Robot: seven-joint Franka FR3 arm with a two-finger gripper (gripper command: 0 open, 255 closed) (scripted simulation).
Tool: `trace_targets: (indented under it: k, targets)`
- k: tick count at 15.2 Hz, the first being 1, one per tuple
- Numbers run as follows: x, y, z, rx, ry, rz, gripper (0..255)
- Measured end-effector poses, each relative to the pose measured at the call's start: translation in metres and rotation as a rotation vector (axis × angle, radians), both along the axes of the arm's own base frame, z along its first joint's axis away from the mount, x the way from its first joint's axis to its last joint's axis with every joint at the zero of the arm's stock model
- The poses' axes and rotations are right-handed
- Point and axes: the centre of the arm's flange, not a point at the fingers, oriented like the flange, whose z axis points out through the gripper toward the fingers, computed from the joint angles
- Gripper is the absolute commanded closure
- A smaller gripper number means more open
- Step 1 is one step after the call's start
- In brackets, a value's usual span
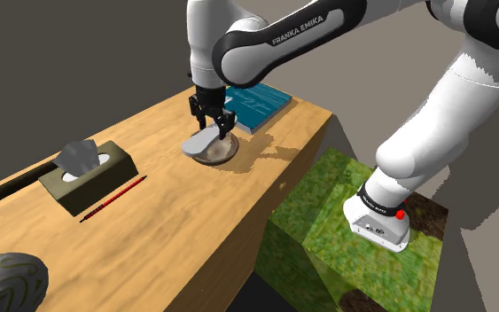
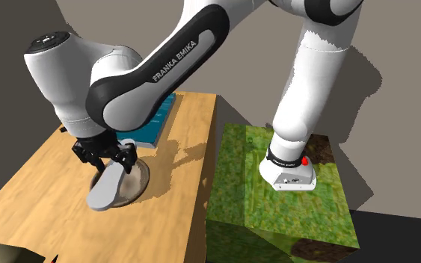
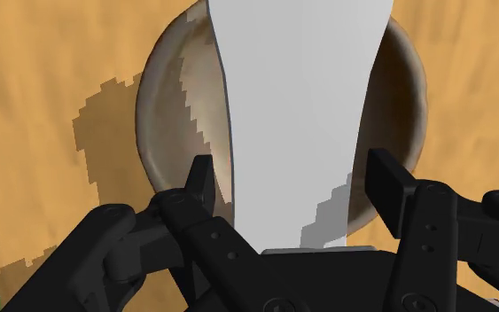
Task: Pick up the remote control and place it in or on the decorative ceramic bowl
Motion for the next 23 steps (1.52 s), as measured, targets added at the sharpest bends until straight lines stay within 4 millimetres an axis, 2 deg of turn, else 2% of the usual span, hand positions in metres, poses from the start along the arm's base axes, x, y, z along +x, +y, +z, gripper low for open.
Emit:
trace_targets:
  k: [6, 11, 12, 18, 23]
  targets:
    - [-0.001, 0.000, -0.029, 0.000, 0.000, 0.000, 255]
    - [0.000, 0.000, -0.031, 0.000, -0.001, 0.000, 255]
    - [0.000, 0.000, -0.031, 0.000, -0.001, 0.000, 0]
    - [0.000, 0.000, -0.031, 0.000, -0.001, 0.000, 0]
    - [0.000, 0.001, 0.012, 0.000, -0.002, 0.000, 0]
